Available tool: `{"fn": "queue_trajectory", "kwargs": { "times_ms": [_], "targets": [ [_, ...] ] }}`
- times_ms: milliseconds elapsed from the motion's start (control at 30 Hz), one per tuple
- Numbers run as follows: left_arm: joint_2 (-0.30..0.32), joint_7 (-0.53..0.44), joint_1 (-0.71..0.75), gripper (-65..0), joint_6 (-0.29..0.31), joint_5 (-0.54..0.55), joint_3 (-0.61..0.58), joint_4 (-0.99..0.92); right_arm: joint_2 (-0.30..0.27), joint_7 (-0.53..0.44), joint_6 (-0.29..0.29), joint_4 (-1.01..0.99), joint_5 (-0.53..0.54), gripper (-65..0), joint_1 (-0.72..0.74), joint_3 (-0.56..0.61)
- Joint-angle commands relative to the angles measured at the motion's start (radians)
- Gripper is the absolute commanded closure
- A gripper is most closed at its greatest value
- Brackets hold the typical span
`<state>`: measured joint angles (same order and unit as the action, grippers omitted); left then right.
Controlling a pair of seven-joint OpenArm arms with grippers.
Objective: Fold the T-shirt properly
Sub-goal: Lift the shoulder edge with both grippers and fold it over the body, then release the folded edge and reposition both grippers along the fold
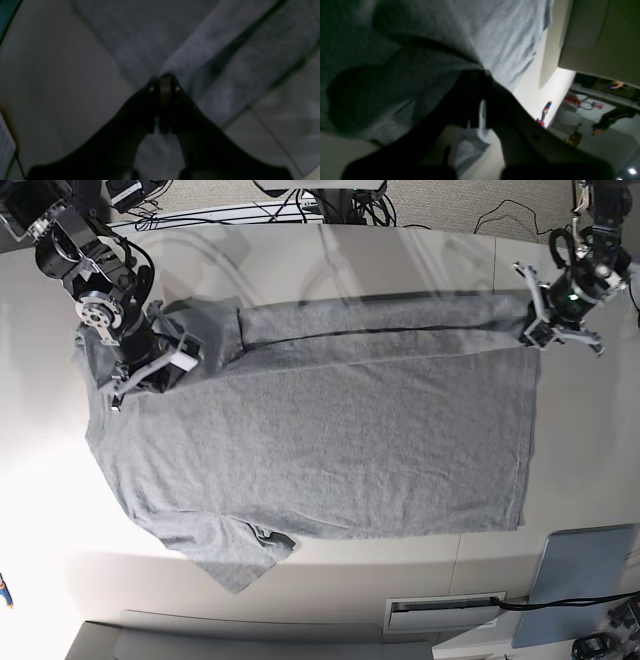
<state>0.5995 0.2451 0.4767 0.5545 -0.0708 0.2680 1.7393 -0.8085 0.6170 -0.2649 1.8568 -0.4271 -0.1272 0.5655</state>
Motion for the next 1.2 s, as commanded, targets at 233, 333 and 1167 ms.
{"fn": "queue_trajectory", "kwargs": {
  "times_ms": [233,333,1167],
  "targets": [
    [0.014,0.079,-0.119,0.0,-0.164,-0.007,-0.103,-0.021,-0.016,0.003,0.015,-0.004,-0.007,0.0,0.031,-0.008],
    [0.013,0.087,-0.148,0.0,-0.193,-0.007,-0.102,-0.04,-0.016,0.0,0.016,-0.031,-0.008,0.0,0.031,-0.008],
    [0.013,0.079,-0.211,0.0,-0.241,-0.003,-0.102,-0.055,0.022,0.01,0.045,-0.053,-0.045,0.0,0.031,-0.008]
  ]
}}
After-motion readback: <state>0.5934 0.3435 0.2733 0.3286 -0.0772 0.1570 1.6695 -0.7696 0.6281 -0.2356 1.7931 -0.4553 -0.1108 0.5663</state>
